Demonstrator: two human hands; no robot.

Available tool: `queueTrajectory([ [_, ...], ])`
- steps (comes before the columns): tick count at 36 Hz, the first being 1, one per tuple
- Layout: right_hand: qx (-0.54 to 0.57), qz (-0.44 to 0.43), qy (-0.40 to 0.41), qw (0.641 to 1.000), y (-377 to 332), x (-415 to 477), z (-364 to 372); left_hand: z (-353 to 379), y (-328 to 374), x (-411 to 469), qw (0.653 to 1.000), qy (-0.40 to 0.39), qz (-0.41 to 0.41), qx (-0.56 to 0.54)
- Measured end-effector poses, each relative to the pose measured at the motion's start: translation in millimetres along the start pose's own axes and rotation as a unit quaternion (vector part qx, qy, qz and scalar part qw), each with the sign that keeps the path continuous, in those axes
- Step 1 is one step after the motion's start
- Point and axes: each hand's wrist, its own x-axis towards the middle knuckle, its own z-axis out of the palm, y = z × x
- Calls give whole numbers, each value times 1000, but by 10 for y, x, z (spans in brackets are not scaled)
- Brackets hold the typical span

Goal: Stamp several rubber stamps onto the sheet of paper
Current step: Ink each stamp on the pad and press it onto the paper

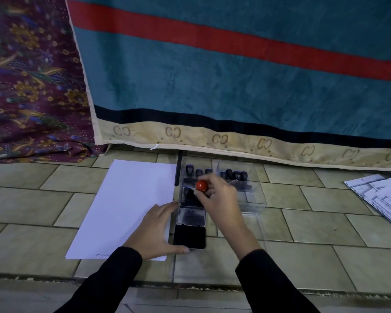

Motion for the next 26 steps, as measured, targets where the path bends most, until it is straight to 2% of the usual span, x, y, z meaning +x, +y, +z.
queueTrajectory([
  [3, 5, -3, -45, 999, 9, -249, 21, -16, 11, 18, 999, -19, 9, 30],
  [8, -2, -23, -77, 997, 94, -481, 75, -33, 35, 21, 998, -25, 18, 50],
  [15, 2, -30, -82, 996, 144, -586, 78, -5, 31, -77, 993, -4, 30, 115],
  [26, -2, -67, -89, 994, 91, -648, 83, 58, -12, -180, 992, 26, 30, 121],
])
